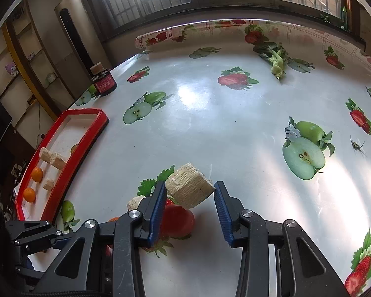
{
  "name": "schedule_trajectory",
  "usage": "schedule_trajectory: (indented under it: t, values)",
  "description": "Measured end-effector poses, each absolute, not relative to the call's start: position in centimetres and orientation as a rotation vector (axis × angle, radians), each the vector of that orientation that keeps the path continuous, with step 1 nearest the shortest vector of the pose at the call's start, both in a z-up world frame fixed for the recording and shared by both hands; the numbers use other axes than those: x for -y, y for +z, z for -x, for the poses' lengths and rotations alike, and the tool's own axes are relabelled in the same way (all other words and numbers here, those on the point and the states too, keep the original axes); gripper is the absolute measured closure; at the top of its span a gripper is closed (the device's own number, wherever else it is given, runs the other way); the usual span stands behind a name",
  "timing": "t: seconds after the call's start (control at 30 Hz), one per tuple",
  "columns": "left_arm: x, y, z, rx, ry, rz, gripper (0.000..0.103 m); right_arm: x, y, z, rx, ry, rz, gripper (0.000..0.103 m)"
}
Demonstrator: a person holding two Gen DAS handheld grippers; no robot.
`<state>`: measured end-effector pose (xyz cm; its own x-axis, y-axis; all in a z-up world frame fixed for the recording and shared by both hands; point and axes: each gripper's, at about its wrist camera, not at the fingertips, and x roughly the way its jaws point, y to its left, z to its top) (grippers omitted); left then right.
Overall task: Organize fruits
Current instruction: 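Close the left tool on the red tomato while the right tool grasps the bread cube, then carry the tomato in the left tool over the tray while the right tool carries the bread cube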
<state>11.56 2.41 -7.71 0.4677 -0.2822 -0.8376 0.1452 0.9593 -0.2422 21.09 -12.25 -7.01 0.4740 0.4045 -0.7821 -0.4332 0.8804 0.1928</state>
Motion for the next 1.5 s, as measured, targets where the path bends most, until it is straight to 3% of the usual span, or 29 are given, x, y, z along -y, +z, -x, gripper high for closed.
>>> schedule_trajectory:
  t: [0.67, 1.5]
  values:
    - [-6.8, -4.9, -7.3, -0.969, -0.162, 0.159, 0.075, 11.8, -3.5, -15.4, -0.882, 0.574, 0.044, 0.063]
    - [-12.4, -4.2, -3.4, -0.928, -0.059, 0.211, 0.074, 5.8, -3.2, -11.8, -0.883, 0.686, 0.121, 0.063]
